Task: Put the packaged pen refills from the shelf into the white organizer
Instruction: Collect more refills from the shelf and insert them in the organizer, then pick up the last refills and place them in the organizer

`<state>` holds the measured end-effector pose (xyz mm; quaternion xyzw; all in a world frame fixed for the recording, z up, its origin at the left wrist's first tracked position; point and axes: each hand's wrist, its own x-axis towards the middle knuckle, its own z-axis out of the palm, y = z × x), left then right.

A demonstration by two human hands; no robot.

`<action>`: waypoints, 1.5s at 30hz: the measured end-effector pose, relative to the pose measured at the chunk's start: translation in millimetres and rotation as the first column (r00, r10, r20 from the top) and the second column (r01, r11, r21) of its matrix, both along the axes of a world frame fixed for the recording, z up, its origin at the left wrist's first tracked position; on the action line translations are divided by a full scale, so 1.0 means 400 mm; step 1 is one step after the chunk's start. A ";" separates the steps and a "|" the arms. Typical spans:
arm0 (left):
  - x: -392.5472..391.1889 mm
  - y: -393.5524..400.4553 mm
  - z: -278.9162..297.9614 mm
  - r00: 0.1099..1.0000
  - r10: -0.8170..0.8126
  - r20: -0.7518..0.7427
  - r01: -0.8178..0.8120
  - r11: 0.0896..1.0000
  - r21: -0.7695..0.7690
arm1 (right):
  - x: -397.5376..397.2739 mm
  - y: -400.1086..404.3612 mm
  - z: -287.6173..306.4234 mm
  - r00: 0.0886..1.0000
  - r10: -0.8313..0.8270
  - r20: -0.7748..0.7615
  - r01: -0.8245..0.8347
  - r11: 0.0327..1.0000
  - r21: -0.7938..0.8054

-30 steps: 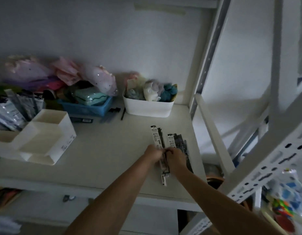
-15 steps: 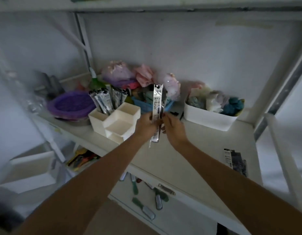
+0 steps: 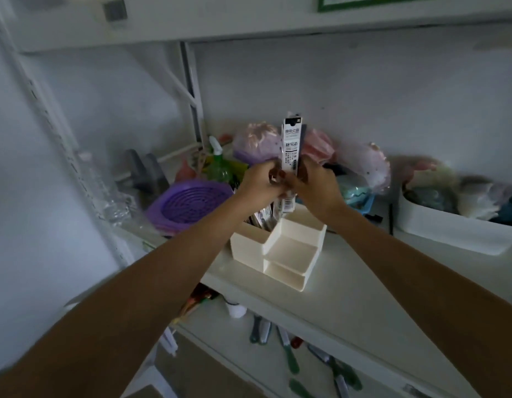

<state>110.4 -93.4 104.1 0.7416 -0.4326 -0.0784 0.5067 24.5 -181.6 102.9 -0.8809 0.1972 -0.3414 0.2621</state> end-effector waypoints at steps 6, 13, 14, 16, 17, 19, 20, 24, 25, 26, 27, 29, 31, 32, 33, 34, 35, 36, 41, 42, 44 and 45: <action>0.075 -0.103 -0.018 0.991 -0.135 -0.004 0.135 0.990 0.030 | 0.055 -0.110 -0.043 0.997 -0.072 0.035 0.071 0.997 0.027; 0.121 -0.215 -0.061 0.938 -0.343 -0.051 0.347 0.930 0.121 | 0.041 -0.176 -0.113 0.961 -0.277 0.006 0.272 0.948 0.164; 0.125 -0.229 -0.059 0.921 -0.382 -0.079 0.389 0.912 0.133 | 0.036 -0.178 -0.113 0.950 -0.311 0.010 0.304 0.936 0.180; 0.134 -0.250 -0.058 0.882 -0.455 -0.123 0.471 0.865 0.173 | 0.023 -0.178 -0.109 0.928 -0.371 -0.016 0.368 0.914 0.168; 0.140 -0.258 -0.058 0.860 -0.495 -0.125 0.511 0.831 0.219 | 0.017 -0.173 -0.109 0.916 -0.398 -0.049 0.401 0.901 0.167; 0.156 -0.264 -0.058 0.830 -0.555 -0.058 0.531 0.753 0.387 | 0.012 -0.152 -0.124 0.904 -0.410 -0.118 0.427 0.877 0.220; 0.164 -0.263 -0.060 0.820 -0.572 -0.019 0.516 0.724 0.458 | 0.011 -0.139 -0.140 0.894 -0.420 -0.160 0.448 0.860 0.246; 0.182 -0.240 -0.041 0.807 -0.591 0.019 0.501 0.701 0.507 | 0.018 -0.083 -0.193 0.757 -0.561 -0.335 0.641 0.738 0.212; 0.181 -0.232 -0.031 0.789 -0.614 0.001 0.536 0.690 0.486 | 0.013 -0.066 -0.194 0.729 -0.593 -0.342 0.674 0.710 0.206; 0.177 -0.227 -0.020 0.773 -0.634 -0.010 0.566 0.684 0.461 | 0.005 -0.052 -0.193 0.705 -0.618 -0.349 0.700 0.685 0.202; 0.169 -0.220 -0.010 0.764 -0.645 -0.004 0.580 0.686 0.440 | -0.005 -0.037 -0.191 0.684 -0.638 -0.354 0.722 0.663 0.198; 0.144 -0.209 0.006 0.782 -0.620 0.062 0.555 0.738 0.384 | -0.024 -0.014 -0.185 0.663 -0.651 -0.370 0.737 0.655 0.168; 0.106 -0.193 0.017 0.801 -0.563 0.204 0.493 0.814 0.307 | -0.038 0.002 -0.177 0.656 -0.645 -0.392 0.735 0.666 0.133; 0.080 -0.184 0.022 0.794 -0.532 0.294 0.469 0.844 0.260 | -0.049 0.010 -0.174 0.653 -0.641 -0.403 0.731 0.672 0.116; 0.051 -0.176 0.028 0.781 -0.503 0.371 0.458 0.864 0.207 | -0.058 0.015 -0.172 0.653 -0.630 -0.420 0.722 0.686 0.093; 0.019 -0.169 0.036 0.769 -0.483 0.419 0.464 0.872 0.155 | -0.069 0.019 -0.168 0.652 -0.612 -0.449 0.707 0.704 0.067; -0.016 -0.159 0.044 0.761 -0.484 0.433 0.484 0.867 0.118 | -0.083 0.024 -0.163 0.648 -0.589 -0.483 0.688 0.725 0.038; -0.047 -0.154 0.049 0.750 -0.503 0.430 0.511 0.853 0.106 | -0.094 0.026 -0.159 0.643 -0.568 -0.513 0.670 0.742 0.018; -0.237 -0.157 0.027 0.692 -0.606 0.392 0.614 0.780 0.121 | -0.245 0.025 -0.159 0.610 -0.549 -0.572 0.662 0.749 -0.013; -0.282 -0.166 0.012 0.676 -0.642 0.361 0.634 0.757 0.158 | -0.293 0.020 -0.167 0.598 -0.553 -0.580 0.674 0.739 -0.008; -0.371 -0.194 -0.028 0.637 -0.722 0.271 0.666 0.692 0.278 | -0.393 0.009 -0.193 0.563 -0.564 -0.604 0.707 0.707 -0.002; -0.415 -0.210 -0.053 0.619 -0.755 0.217 0.679 0.653 0.334 | -0.446 0.001 -0.207 0.544 -0.567 -0.619 0.723 0.691 0.002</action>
